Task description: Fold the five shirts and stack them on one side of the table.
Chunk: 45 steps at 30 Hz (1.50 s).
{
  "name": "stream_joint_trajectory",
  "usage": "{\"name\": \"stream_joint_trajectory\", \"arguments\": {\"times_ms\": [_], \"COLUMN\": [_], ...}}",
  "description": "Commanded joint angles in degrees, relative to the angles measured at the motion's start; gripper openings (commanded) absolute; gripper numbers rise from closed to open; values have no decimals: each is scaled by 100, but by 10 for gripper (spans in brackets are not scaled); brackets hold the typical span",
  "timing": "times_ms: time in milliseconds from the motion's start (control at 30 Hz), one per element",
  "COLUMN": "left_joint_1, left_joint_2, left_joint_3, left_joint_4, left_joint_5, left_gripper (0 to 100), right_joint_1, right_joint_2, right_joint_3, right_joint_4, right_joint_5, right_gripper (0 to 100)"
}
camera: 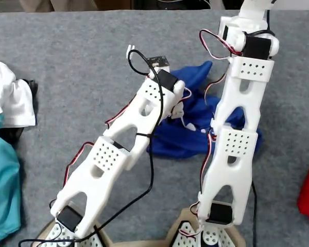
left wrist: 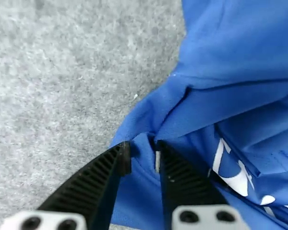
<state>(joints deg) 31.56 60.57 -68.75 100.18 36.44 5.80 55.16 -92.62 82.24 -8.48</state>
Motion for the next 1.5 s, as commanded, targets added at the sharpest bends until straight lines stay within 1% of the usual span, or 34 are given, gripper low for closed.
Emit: {"name": "stream_joint_trajectory", "arguments": {"times_ms": [0, 200, 367, 600, 767, 900, 1067, 1133, 1367, 1467], "left_joint_1": [44, 44, 44, 44, -53, -255, -633, -782, -1213, -1398], "left_joint_2": [-75, -75, -75, -84, -488, -954, -1640, -1965, -3556, -4110], "left_joint_3": [-281, -281, -281, -290, -440, -615, -615, -651, -607, -598], "left_joint_4": [53, 62, 62, 62, 62, 62, 62, 62, 62, 62], "left_joint_5": [62, 44, 35, 9, -255, -668, -1380, -1776, -4079, -5187], "left_gripper": [97, 95, 40, 24, 20, 20, 20, 20, 20, 20], "right_joint_1": [136, 136, 136, 136, 163, 163, 163, 171, 338, 391], "right_joint_2": [-145, -145, -145, -145, -154, -154, -154, -154, -171, -171], "right_joint_3": [-277, -277, -277, -277, -277, -277, -277, -286, -286, -277], "right_joint_4": [-132, -132, -132, -132, -132, -132, -123, -123, -88, -88], "right_joint_5": [53, 53, 53, 53, 53, 53, 53, 53, 35, 18], "right_gripper": [7, 7, 7, 7, 7, 7, 7, 7, 6, 5]}}
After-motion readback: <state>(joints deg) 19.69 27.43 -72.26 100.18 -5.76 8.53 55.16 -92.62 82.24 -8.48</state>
